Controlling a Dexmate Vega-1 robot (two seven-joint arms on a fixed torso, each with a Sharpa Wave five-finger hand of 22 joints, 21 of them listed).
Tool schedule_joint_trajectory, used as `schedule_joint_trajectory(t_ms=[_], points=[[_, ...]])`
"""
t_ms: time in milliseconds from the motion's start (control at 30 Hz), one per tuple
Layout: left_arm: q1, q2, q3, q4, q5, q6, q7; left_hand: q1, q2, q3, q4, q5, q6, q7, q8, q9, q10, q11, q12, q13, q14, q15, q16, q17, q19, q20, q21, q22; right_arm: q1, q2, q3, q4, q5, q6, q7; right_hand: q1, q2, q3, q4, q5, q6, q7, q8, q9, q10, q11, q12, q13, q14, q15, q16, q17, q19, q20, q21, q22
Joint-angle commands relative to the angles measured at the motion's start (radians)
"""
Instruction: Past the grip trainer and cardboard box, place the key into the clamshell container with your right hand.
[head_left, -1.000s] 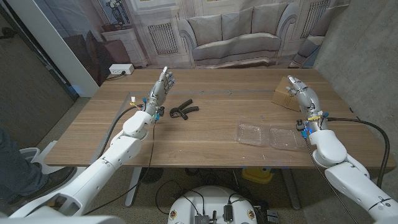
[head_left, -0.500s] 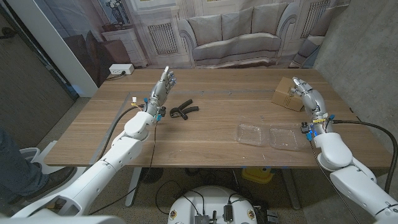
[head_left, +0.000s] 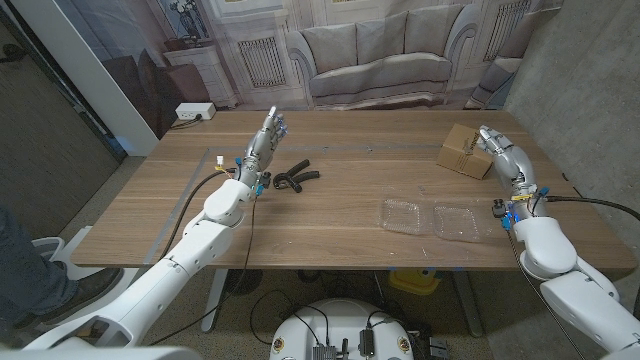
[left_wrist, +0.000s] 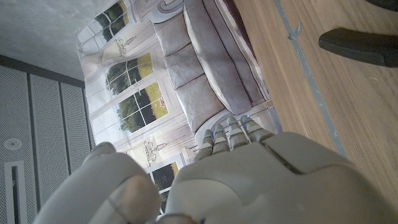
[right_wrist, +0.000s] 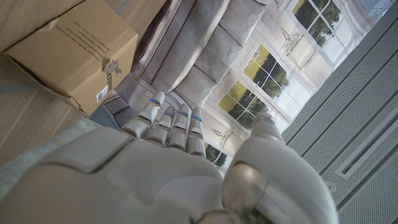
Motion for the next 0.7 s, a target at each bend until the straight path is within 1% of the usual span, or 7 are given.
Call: schedule_joint_trajectory(t_ms=[33,233,367,700], points=[[-0.011,-0.006,0.007,0.007,0.008,-0.004,-0.004,0.01,-0.001,-0.004,0.001,0.001,0.006,0.001,0.001,0.003,0.008,0.0,0.003,0.0,0.004,-0.001,0.001,0.002,-0.001,0.002,0.0,0.003,-0.015,0.015,0.028,-0.012,-0.038,-0.035,-0.022,0.003,0.003,0.003,-0.004,-0.001,0.011,0.0,0.01,0.003,0.011,-0.001,0.005,0.002,0.011,-0.001,0.004,0.003,0.01,-0.038,-0.003,0.002],[-0.027,-0.02,0.012,0.034,0.009,-0.017,-0.013,0.011,0.0,-0.004,0.001,0.001,0.008,0.001,0.001,0.003,0.009,0.0,0.002,0.0,0.006,-0.002,0.001,0.002,-0.001,0.003,0.0,0.003,-0.003,0.018,0.027,0.004,-0.054,-0.044,-0.03,0.007,0.005,0.003,-0.007,0.0,0.019,-0.005,0.011,0.003,0.02,-0.006,0.008,0.002,0.017,-0.006,0.004,0.003,0.02,-0.042,-0.003,0.002],[-0.043,-0.037,0.021,0.067,0.005,-0.023,-0.025,0.012,0.001,-0.005,0.001,0.001,0.008,0.001,0.001,0.003,0.01,-0.001,0.002,0.0,0.007,-0.002,0.001,0.002,-0.001,0.003,-0.001,0.003,0.003,0.015,0.027,0.0,-0.078,-0.072,-0.047,0.01,0.007,0.004,-0.009,0.0,0.026,-0.007,0.013,0.003,0.023,-0.008,0.008,0.002,0.021,-0.01,0.004,0.003,0.023,-0.043,-0.004,0.002],[-0.053,-0.045,0.025,0.08,0.009,-0.025,-0.022,0.013,0.002,-0.006,0.0,0.0,0.01,0.001,0.0,0.003,0.011,0.0,0.001,0.0,0.008,-0.002,0.0,0.002,-0.001,0.004,-0.001,0.003,0.014,0.003,0.025,-0.013,-0.129,-0.137,-0.08,0.018,0.012,0.007,-0.014,0.001,0.031,-0.012,0.013,0.003,0.031,-0.014,0.01,0.002,0.028,-0.012,0.004,0.003,0.03,-0.044,-0.007,0.003]])
